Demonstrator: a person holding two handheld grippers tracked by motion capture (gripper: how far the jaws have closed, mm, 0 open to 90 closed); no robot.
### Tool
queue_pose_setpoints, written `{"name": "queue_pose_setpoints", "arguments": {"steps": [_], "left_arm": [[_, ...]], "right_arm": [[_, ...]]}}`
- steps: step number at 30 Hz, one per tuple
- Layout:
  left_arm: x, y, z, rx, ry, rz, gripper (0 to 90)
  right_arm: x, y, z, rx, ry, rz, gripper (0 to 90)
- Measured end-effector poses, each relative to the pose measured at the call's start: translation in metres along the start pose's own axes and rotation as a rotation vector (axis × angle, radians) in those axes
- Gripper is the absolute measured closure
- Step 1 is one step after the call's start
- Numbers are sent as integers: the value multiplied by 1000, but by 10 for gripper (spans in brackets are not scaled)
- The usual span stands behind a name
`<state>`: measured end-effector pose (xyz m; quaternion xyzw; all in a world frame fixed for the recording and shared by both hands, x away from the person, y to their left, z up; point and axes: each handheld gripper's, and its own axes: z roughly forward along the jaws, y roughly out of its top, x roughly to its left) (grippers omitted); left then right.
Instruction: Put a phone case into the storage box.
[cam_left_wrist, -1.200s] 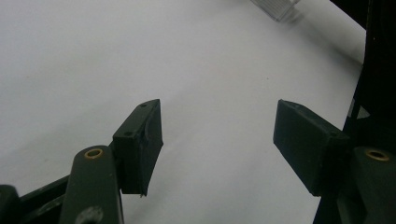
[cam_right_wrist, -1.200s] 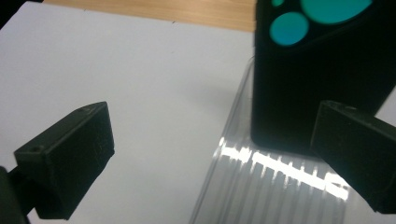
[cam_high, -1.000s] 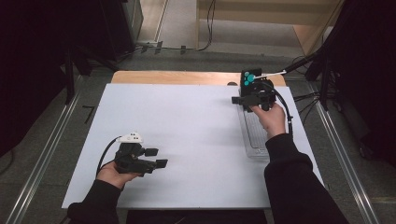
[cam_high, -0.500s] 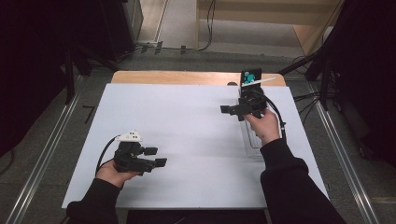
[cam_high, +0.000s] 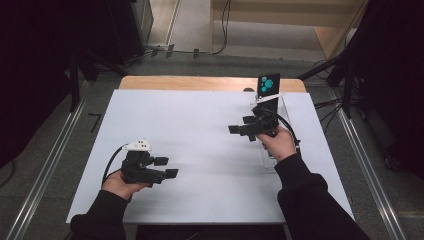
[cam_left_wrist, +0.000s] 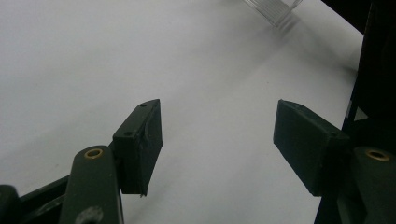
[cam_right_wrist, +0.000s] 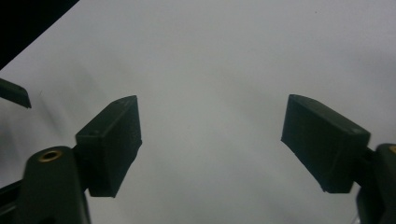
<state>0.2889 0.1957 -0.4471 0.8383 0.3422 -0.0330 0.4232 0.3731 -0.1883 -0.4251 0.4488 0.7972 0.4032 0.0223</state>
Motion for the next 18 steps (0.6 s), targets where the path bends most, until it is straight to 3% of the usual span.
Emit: {"name": "queue_pose_setpoints", "arguments": {"steps": [18], "left_arm": [[2,0,-3,-5,-10,-6,329]], "right_arm": [[25,-31,-2,56,70,-107,214]]}}
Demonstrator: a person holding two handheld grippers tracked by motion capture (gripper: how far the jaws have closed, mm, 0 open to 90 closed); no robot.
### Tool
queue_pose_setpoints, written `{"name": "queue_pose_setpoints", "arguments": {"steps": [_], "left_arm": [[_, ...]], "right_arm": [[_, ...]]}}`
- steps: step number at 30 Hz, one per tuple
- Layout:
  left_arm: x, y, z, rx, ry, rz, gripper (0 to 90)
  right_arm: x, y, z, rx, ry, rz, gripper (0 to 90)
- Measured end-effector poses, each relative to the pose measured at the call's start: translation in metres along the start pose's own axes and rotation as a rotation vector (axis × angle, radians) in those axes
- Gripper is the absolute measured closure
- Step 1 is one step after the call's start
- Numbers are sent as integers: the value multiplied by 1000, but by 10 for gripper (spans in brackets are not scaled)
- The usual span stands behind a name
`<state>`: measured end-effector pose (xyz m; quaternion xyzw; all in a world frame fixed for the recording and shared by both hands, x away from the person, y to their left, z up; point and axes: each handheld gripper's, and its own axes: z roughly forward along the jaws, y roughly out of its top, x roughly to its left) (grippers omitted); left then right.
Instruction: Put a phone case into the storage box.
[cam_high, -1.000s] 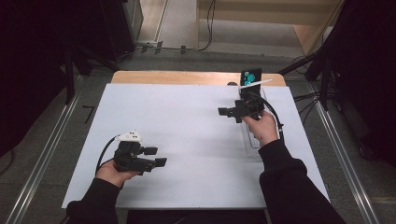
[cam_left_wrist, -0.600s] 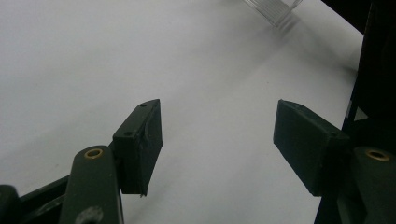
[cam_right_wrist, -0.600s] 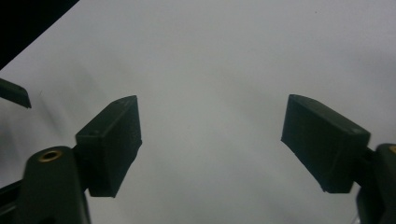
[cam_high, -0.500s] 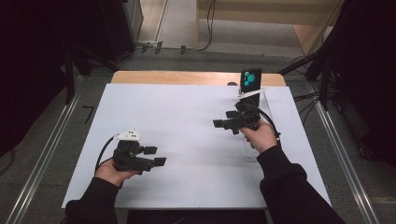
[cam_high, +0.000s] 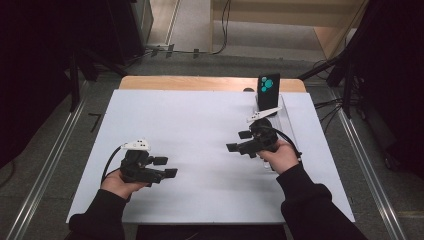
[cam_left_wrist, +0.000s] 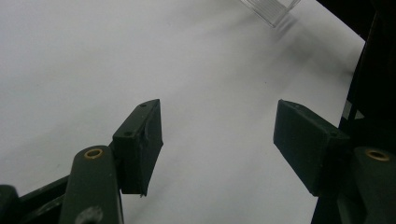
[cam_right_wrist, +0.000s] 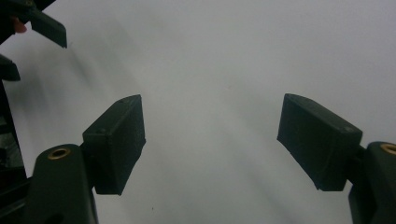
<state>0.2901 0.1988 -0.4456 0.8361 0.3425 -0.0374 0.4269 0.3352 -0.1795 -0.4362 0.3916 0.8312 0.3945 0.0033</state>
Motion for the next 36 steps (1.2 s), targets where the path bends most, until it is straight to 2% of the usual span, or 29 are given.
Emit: {"name": "queue_pose_setpoints", "arguments": {"steps": [7,11,19,36], "left_arm": [[-1,0,-1,3,-8,7,328],[-3,0,-2,-4,-19,4,327],[-6,-2,0,10,-27,12,327],[-8,-6,0,18,-35,18,326]], "right_arm": [[6,-11,-1,4,4,-32,214],[10,-16,-2,6,-18,-40,214],[16,-30,-6,25,-8,-49,214],[14,-63,-22,42,20,-52,212]]}}
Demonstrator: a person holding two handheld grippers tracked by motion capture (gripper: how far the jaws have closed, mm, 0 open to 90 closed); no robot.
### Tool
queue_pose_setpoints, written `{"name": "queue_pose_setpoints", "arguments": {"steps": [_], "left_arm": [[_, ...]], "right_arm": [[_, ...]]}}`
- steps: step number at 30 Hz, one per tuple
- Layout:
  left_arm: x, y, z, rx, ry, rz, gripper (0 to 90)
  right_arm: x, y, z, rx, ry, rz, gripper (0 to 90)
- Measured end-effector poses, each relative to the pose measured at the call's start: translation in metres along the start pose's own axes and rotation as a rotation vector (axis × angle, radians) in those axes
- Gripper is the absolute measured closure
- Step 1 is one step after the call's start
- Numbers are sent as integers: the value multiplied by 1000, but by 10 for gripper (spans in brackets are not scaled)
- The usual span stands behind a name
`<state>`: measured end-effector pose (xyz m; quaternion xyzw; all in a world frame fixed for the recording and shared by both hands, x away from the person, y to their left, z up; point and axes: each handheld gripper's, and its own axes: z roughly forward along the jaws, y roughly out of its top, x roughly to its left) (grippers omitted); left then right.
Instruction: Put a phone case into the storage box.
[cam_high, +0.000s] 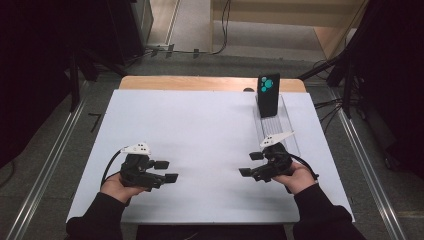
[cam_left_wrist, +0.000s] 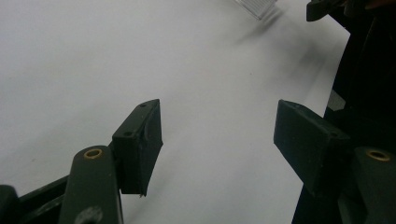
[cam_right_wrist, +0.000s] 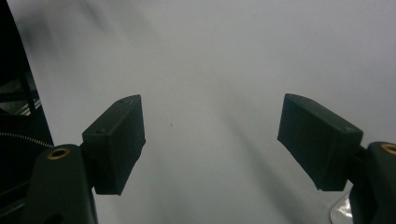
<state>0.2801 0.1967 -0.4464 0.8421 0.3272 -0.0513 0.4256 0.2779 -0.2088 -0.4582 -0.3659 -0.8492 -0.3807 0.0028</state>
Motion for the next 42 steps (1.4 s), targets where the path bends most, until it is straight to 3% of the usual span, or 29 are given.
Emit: {"name": "queue_pose_setpoints", "arguments": {"steps": [18,31,42], "left_arm": [[-1,-5,-2,5,-8,-1,327],[0,-10,-4,10,-6,-11,326],[3,-10,-3,20,-3,-14,327]], "right_arm": [[-9,-30,-16,28,-12,28,211],[-13,-41,-24,25,-31,36,211],[-14,-41,-20,33,-32,33,211]]}}
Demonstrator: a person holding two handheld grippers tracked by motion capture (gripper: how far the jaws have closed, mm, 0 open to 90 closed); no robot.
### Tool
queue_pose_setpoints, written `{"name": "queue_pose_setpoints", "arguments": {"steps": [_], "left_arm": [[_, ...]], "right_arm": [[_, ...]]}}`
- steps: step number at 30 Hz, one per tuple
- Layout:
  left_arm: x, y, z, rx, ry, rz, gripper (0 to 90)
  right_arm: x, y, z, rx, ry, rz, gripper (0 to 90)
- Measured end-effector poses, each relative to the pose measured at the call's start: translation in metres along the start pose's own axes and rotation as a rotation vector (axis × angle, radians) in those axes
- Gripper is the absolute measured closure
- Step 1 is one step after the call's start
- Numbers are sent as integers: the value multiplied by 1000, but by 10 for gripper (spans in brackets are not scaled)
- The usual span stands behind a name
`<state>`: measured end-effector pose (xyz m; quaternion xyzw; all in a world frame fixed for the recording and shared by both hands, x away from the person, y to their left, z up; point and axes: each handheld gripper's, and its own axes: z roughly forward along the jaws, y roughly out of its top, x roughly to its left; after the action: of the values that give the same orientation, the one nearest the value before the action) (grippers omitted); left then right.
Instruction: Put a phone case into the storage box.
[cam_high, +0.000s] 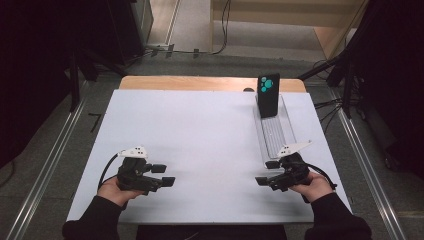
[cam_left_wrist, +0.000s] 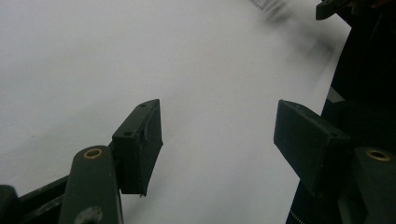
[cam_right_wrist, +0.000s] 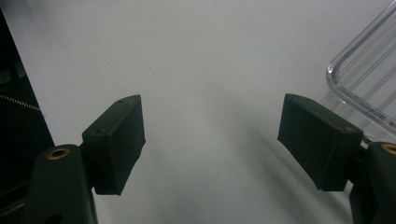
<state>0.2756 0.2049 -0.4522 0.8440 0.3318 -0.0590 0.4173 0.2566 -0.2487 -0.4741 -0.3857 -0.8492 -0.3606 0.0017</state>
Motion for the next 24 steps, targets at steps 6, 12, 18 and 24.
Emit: {"name": "queue_pose_setpoints", "arguments": {"steps": [6,12,18,24], "left_arm": [[0,0,0,1,-1,0,326],[0,0,0,1,-2,0,327],[0,0,1,0,-3,-1,326],[0,0,1,2,-4,-1,326]], "right_arm": [[0,0,1,1,0,-1,211],[0,0,1,-1,-1,-4,211],[0,-1,1,1,-3,-3,211],[-1,-1,1,4,-4,-6,211]]}}
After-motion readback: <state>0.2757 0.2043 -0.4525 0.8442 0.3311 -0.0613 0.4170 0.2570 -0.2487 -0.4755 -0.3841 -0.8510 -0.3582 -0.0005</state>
